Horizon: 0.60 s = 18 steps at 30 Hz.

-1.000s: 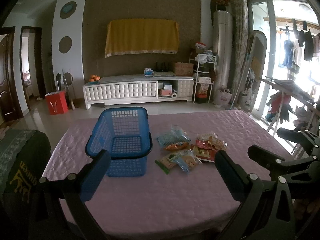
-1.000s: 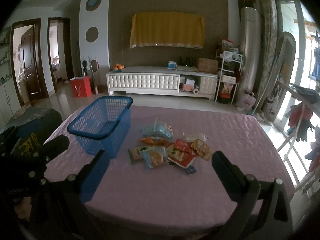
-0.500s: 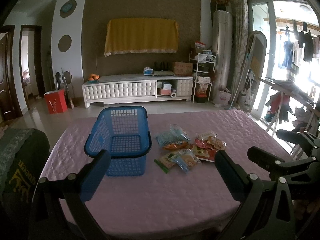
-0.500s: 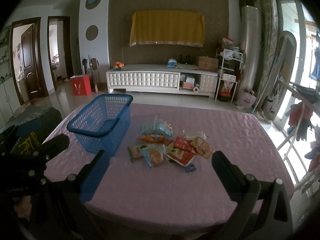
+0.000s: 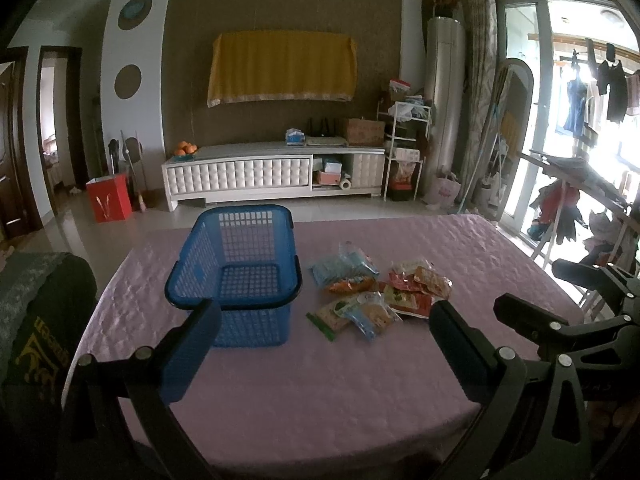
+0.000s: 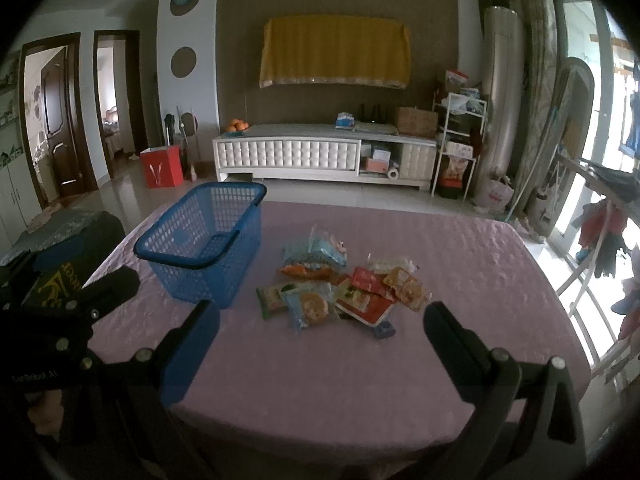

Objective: Organize snacks

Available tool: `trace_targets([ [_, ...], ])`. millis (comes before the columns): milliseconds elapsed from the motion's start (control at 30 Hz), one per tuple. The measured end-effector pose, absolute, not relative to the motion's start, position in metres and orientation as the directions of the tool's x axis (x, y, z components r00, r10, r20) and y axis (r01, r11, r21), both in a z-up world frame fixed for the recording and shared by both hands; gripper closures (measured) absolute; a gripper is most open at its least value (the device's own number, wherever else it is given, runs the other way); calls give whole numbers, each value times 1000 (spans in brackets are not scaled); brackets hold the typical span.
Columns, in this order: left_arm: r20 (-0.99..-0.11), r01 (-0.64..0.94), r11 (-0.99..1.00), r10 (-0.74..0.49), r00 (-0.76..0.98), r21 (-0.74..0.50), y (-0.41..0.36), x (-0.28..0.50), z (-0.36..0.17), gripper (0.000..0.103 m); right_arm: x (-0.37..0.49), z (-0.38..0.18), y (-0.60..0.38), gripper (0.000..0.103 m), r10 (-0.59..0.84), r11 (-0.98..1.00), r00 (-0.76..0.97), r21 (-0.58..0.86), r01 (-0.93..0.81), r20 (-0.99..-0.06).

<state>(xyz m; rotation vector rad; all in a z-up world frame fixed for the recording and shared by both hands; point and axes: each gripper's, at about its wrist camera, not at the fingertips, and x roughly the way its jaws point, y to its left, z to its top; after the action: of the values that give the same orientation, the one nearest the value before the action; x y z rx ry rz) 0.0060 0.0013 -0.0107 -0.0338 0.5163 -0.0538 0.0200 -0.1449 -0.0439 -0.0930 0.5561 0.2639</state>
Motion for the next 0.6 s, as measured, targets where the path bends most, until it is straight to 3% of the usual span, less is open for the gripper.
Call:
trace_targets([
  [600,-504,47,998,-65,861,-47,3,8,-9,0,22,-44,-144,0,212,962,813,-31,-271,-542],
])
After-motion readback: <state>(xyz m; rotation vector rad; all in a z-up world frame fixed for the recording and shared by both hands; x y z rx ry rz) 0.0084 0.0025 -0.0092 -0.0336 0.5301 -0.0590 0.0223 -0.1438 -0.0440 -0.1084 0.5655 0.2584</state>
